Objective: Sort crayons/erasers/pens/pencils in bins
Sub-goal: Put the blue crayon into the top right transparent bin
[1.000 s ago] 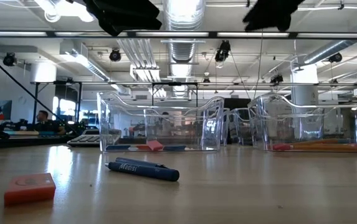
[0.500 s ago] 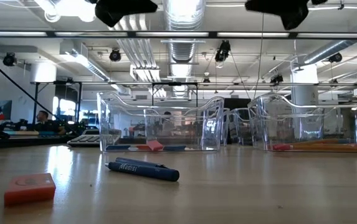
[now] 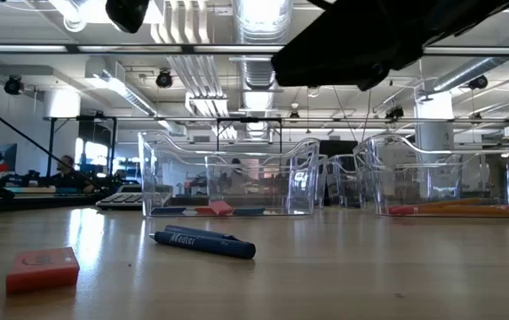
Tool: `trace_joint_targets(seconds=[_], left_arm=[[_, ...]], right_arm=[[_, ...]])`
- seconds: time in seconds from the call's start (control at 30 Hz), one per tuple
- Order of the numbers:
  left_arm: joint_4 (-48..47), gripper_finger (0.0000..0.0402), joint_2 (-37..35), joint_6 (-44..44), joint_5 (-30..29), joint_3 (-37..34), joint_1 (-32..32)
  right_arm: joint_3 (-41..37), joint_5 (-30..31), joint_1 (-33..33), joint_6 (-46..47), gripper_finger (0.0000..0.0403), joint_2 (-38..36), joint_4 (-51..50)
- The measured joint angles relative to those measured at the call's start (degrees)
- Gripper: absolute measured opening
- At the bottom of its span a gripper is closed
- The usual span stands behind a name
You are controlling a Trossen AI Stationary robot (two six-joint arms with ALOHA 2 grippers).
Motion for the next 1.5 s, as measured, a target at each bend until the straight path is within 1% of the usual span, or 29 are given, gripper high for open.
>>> trace_joint_targets(seconds=[0.1, 0.17, 0.3, 0.37, 0.47, 0.53, 0.7, 0.93, 1.07, 1.33, 1.5], left_arm=[[3.2, 0.0169, -3.5, -0.6, 0.0, -3.3, 0.0], [4.2, 0.0169, -5.5, -1.5, 0.0, -4.9, 0.0], [4.4, 0.0169, -6.9, -1.7, 0.0, -6.5, 0.0], [4.9, 0.0169, -6.8, -1.6, -0.1, -6.4, 0.0], [4.8, 0.0169, -6.6, -1.6, -0.1, -6.3, 0.0], [4.8, 0.0169, -6.4, -1.6, -0.1, -6.2, 0.0], [4.8, 0.0169, -6.2, -1.7, -0.1, -6.2, 0.0], [4.8, 0.0169, -6.1, -1.7, -0.1, -6.2, 0.0], [4.8, 0.0169, -6.1, -1.7, -0.1, -6.2, 0.0], [4.8, 0.0169, -6.1, -1.8, -0.1, -6.2, 0.0], [4.8, 0.0169, -6.1, -1.8, -0.1, -6.2, 0.0]], right_arm=[[4.8, 0.0, 0.0, -0.1, 0.0175, 4.3, -1.9], [8.0, 0.0, 0.0, 1.0, 0.0173, 6.7, -6.4], [13.4, -0.5, 0.0, 5.8, 0.0171, 11.1, -16.2], [15.2, -3.0, 0.0, 8.5, 0.0171, 12.6, -18.5], [17.0, -8.3, 0.0, 11.4, 0.0171, 15.2, -18.1], [17.9, -10.7, 0.0, 12.8, 0.0171, 17.1, -17.9], [19.1, -11.1, 0.0, 14.6, 0.0171, 20.0, -17.9], [18.6, -11.1, 0.0, 16.5, 0.0169, 20.3, -18.0], [18.5, -11.2, -0.3, 18.7, 0.0155, 20.2, -19.8], [18.4, -11.0, -0.4, 18.8, 0.0120, 20.1, -20.1], [18.2, -11.0, -0.4, 18.7, 0.0111, 20.1, -19.4]])
